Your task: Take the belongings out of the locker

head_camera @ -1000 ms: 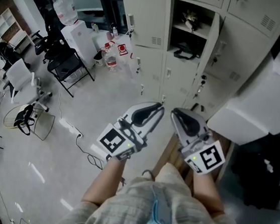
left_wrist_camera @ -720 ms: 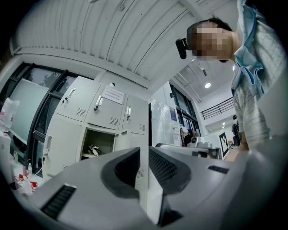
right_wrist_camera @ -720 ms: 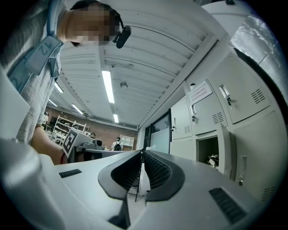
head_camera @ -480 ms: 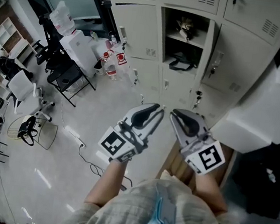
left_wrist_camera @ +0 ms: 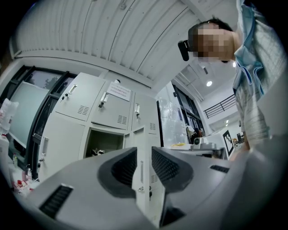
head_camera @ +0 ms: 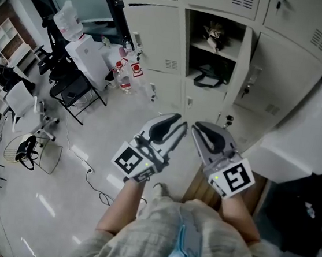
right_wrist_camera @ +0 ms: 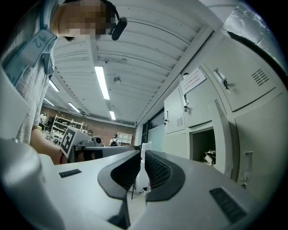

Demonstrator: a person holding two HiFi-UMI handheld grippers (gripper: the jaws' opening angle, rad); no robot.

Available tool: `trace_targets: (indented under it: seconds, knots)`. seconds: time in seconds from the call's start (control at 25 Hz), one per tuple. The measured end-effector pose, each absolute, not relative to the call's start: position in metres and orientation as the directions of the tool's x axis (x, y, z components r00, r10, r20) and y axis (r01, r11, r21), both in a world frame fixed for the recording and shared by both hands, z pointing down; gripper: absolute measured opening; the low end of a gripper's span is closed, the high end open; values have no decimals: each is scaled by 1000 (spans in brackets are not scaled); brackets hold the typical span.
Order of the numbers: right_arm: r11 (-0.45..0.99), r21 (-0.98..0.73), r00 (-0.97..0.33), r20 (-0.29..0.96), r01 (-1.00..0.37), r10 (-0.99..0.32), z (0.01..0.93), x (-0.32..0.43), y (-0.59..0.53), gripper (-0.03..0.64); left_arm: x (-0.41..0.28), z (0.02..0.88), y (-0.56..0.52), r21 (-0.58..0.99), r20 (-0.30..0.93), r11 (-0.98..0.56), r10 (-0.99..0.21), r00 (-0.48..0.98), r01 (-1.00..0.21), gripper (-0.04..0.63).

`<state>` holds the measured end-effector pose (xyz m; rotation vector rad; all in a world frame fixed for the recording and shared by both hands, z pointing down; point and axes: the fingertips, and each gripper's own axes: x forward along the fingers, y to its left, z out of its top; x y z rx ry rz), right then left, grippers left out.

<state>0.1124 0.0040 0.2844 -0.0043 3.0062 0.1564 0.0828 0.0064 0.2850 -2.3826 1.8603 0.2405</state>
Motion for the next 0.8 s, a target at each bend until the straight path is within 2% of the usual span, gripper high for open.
trace_targets:
  seconds: [0.8]
  knots:
    - [935, 137, -940, -143, -328, -309, 340, -69, -66, 21, -96, 336, -60, -77, -226, -442, -865, 447, -894, 83]
